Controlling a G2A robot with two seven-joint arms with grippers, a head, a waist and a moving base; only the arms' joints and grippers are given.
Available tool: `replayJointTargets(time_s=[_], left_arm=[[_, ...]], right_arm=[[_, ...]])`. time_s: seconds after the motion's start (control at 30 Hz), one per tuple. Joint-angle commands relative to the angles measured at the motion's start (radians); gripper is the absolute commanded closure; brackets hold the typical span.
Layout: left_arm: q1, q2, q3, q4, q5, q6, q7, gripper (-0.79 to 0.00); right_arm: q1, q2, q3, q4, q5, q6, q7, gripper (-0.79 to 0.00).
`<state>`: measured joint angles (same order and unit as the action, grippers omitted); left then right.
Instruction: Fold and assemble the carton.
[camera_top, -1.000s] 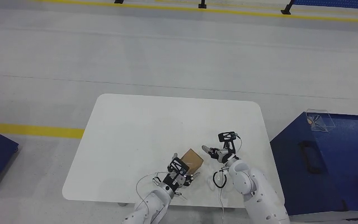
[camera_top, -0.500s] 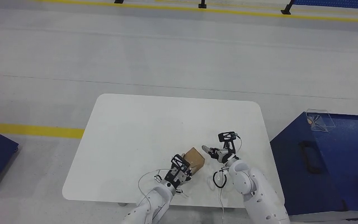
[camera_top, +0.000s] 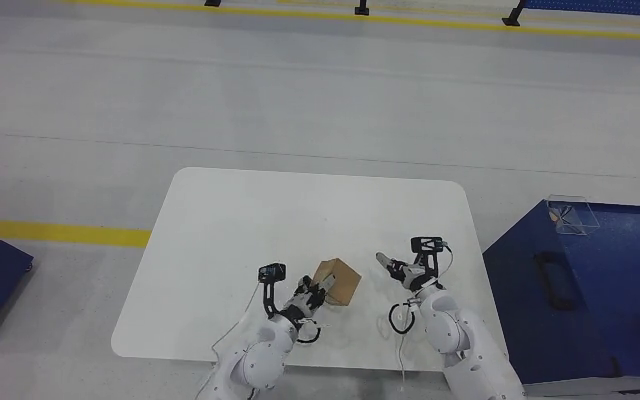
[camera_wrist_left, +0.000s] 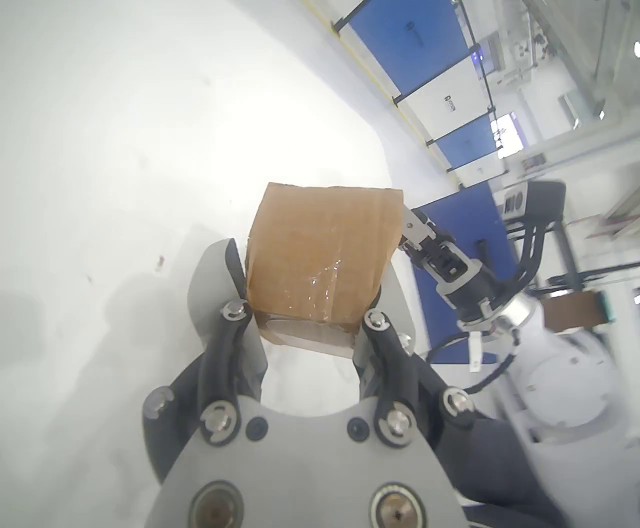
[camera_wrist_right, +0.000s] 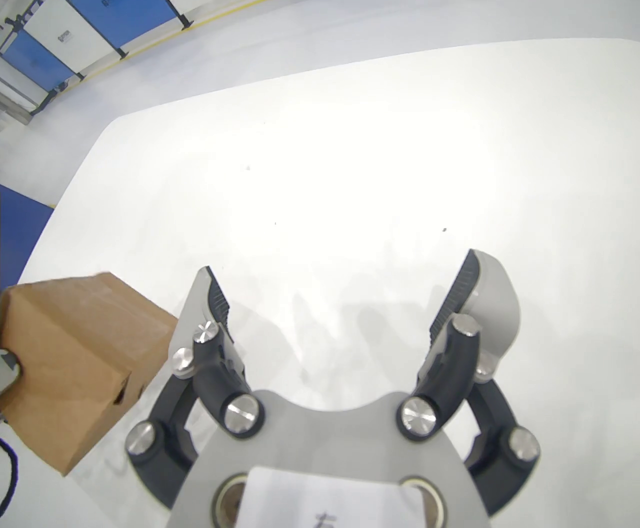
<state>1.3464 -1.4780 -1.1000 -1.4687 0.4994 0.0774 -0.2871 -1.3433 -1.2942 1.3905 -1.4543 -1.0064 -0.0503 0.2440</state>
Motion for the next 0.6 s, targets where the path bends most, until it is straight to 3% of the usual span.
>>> replayJointTargets(time_s=[0.0,0.03,0.07,0.1,0.2,0.33,0.47,0.5,0.53,0.57], left_arm=[[-0.014,-0.002,-0.022,0.015,-0.148,0.069,-0.097,0.000],[-0.023,-0.001,-0.028,0.033,-0.165,0.100,-0.120,0.000],[-0.032,-0.003,-0.032,0.044,-0.192,0.121,-0.140,-0.336],[-0.039,-0.004,-0.038,0.053,-0.220,0.137,-0.147,-0.785],[-0.049,-0.004,-0.050,0.060,-0.268,0.159,-0.166,-0.785],[-0.023,0.004,-0.080,-0.005,-0.269,0.141,-0.142,-0.785],[0.030,0.019,-0.090,-0.103,-0.114,0.013,-0.021,-0.785],[0.044,0.022,-0.085,-0.126,-0.034,-0.018,0.040,-0.594],[0.059,0.026,-0.066,-0.143,0.064,-0.052,0.098,-0.332],[0.073,0.028,-0.042,-0.151,0.145,-0.081,0.131,-0.222]], right_arm=[[-0.007,0.001,-0.004,-0.013,-0.012,-0.004,0.014,-0.785],[-0.007,0.001,-0.004,-0.013,-0.012,-0.004,0.014,-0.785],[-0.007,0.001,-0.004,-0.013,-0.012,-0.004,0.014,-0.785],[-0.007,0.001,-0.004,-0.013,-0.012,-0.004,0.014,-0.785],[-0.007,0.001,-0.004,-0.013,-0.012,-0.004,0.014,-0.785],[-0.007,0.001,-0.004,-0.013,-0.012,-0.004,0.014,-0.785],[-0.007,0.001,-0.004,-0.013,-0.012,-0.004,0.014,-0.785],[-0.007,0.001,-0.004,-0.013,-0.012,-0.004,0.014,-0.785],[-0.007,0.001,-0.004,-0.013,-0.012,-0.004,0.014,-0.785],[-0.007,0.001,-0.004,-0.013,-0.012,-0.004,0.014,-0.785]])
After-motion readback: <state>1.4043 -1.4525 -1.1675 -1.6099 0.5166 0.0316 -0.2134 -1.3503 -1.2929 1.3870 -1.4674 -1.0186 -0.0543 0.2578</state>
